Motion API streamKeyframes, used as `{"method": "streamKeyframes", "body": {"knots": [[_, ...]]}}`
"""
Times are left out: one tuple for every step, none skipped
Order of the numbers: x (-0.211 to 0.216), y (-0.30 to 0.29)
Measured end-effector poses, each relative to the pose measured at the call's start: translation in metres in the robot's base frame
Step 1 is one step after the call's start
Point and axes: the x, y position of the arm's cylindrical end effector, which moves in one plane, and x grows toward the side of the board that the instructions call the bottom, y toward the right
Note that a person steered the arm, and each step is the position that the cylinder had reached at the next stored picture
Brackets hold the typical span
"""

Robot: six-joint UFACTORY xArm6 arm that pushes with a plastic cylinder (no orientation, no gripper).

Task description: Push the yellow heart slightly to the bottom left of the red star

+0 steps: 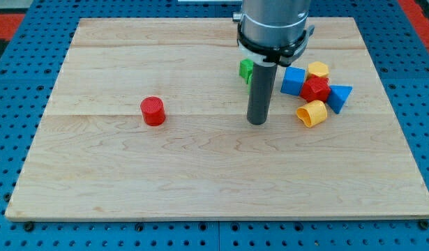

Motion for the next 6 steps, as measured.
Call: {"method": "streamKeyframes", "body": {"knots": [[0.043, 0.031], [0.042, 0.098], [0.034, 0.074], [0.028, 0.129], [0.001, 0.112], [0.016, 0.08]]}}
